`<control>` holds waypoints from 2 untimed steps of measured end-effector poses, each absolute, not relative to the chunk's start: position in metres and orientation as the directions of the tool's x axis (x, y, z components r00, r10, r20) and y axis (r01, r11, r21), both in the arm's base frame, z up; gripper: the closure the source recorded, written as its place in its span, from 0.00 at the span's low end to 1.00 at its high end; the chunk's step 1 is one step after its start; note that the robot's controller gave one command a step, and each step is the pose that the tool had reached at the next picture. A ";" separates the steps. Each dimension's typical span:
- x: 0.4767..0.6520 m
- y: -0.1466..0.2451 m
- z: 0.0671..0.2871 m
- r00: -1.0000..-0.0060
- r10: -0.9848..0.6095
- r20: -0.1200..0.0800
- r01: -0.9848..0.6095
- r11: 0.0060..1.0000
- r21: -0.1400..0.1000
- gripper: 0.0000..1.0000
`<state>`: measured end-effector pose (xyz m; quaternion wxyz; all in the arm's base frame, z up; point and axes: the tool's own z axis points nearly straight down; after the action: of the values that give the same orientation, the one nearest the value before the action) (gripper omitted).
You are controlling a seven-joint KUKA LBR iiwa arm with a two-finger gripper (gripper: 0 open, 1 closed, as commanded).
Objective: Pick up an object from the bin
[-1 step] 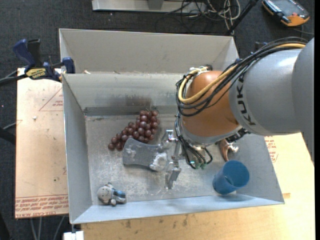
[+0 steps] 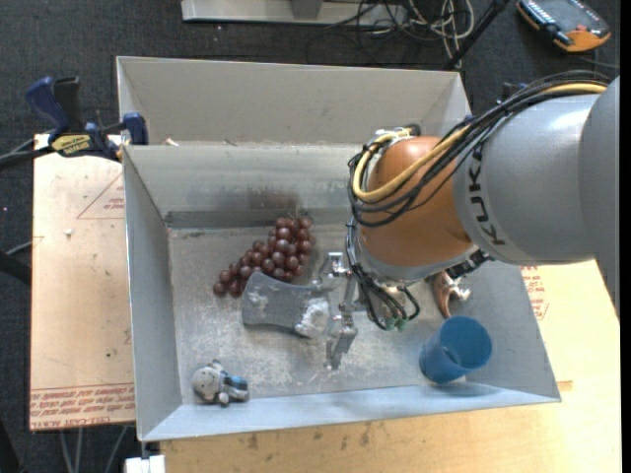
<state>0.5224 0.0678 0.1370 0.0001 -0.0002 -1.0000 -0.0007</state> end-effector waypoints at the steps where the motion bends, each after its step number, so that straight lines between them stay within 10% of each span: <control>1: 0.541 0.071 0.113 -0.965 -0.263 -0.005 -0.263 0.965 0.000 0.00; 2: 0.551 0.067 0.097 -0.908 -0.419 -0.003 -0.419 0.908 0.002 0.00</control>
Offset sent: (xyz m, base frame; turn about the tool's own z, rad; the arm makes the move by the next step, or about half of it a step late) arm 0.0304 -0.0036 -0.0370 -0.4065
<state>0.5508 0.0672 0.0969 -0.0013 0.2145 -0.9767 -0.0013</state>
